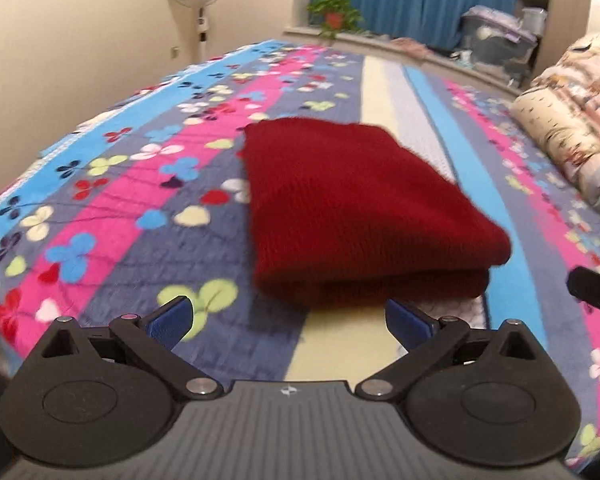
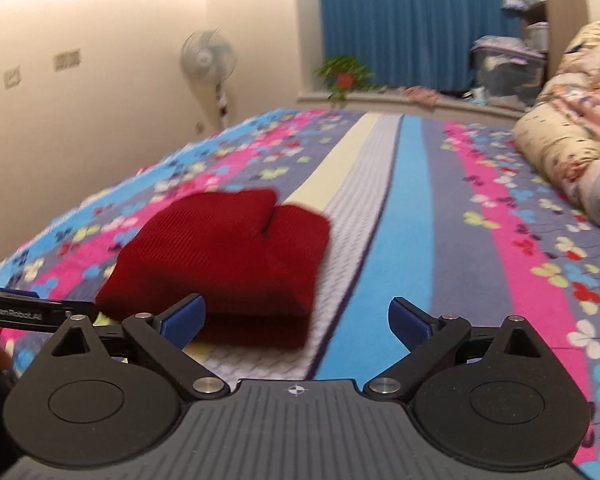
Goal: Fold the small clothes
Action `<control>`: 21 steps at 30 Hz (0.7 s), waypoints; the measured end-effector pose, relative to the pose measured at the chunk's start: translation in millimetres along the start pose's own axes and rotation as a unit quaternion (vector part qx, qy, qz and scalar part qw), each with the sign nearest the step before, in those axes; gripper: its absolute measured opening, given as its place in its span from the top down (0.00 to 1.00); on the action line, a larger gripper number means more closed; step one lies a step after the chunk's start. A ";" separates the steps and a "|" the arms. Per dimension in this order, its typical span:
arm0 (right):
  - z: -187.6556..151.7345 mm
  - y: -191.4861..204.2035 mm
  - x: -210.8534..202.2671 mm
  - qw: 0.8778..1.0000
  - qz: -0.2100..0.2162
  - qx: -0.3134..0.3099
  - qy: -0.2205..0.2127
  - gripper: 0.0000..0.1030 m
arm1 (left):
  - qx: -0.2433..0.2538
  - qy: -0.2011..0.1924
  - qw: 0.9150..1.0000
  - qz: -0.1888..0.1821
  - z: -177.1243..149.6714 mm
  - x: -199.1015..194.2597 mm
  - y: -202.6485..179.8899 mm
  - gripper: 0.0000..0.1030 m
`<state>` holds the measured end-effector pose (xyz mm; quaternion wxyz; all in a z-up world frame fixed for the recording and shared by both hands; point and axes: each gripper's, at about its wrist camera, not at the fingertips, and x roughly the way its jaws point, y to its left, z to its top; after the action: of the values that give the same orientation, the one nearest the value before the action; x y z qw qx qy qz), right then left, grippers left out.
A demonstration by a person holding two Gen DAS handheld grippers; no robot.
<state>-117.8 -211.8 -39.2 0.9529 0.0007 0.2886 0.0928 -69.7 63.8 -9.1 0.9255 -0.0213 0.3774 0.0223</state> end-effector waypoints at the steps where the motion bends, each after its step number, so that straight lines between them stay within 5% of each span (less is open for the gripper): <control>1: -0.1 5.0 3.1 1.000 0.003 -0.007 0.004 0.05 | 0.004 0.002 1.000 0.006 -2.2 1.1 -1.3 0.00; 21: 1.0 29.8 62.4 0.998 0.009 -0.027 0.050 0.04 | 0.004 -0.024 0.999 0.026 -1.3 25.2 -24.9 0.01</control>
<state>-71.6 -171.3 -71.0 0.9361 -0.0270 0.3332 0.1091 -51.2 39.5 -27.2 0.9335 -0.0072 0.3558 0.0451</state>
